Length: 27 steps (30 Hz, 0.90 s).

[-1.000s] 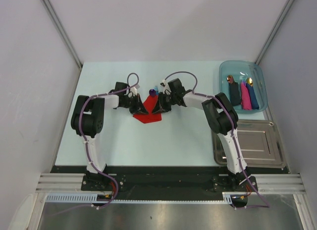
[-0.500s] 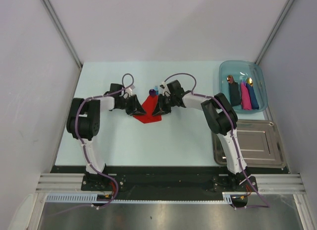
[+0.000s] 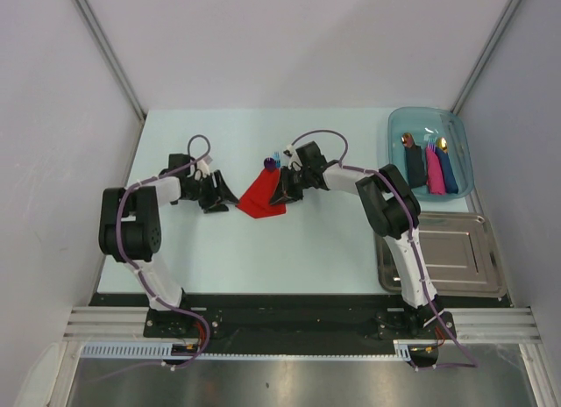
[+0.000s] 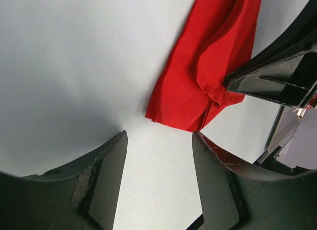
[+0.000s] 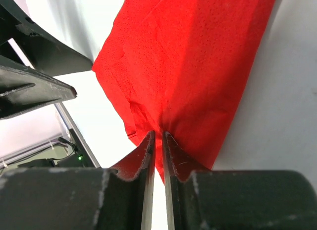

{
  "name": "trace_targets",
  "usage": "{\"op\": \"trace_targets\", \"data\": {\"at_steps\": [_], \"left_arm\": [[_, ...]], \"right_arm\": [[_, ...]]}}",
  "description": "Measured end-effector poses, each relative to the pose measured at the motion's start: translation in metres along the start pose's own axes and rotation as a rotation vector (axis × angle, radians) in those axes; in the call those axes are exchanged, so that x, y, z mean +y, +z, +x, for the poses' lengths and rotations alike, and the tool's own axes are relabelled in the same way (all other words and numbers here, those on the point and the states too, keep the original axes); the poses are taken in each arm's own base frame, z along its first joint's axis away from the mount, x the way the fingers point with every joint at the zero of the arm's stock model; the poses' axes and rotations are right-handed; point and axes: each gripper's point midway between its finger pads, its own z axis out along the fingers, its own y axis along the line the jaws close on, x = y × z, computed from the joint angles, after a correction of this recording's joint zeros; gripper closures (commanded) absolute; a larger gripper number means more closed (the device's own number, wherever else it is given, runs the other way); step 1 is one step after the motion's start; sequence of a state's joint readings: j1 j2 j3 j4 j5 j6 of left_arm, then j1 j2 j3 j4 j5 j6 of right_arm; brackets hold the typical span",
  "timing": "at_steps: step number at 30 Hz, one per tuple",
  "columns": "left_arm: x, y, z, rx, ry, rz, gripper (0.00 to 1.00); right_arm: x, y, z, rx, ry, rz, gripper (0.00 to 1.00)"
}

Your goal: Place the utensils on the paper napkin and roll it up

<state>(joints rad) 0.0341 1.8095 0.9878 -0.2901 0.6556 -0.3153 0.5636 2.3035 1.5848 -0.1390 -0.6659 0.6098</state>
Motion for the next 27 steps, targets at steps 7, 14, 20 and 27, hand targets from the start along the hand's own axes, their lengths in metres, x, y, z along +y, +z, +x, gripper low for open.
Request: {"op": "trace_targets", "data": {"at_steps": [7, 14, 20, 27], "left_arm": [[-0.024, 0.021, 0.006, 0.041, 0.023, 0.119, 0.41], [-0.046, 0.039, 0.006, 0.049, 0.018, 0.212, 0.44], [-0.047, 0.045, -0.001, 0.02, 0.017, 0.216, 0.69], [-0.052, 0.055, 0.004, 0.021, 0.045, 0.185, 0.92]], "right_arm": [[0.0, 0.001, 0.001, 0.009, 0.02, -0.012, 0.84], [0.001, 0.001, 0.001, 0.017, 0.027, -0.021, 0.84], [0.001, 0.002, 0.001, 0.024, 0.034, -0.026, 0.84], [0.001, 0.003, 0.001, 0.028, 0.036, -0.029, 0.84]]}}
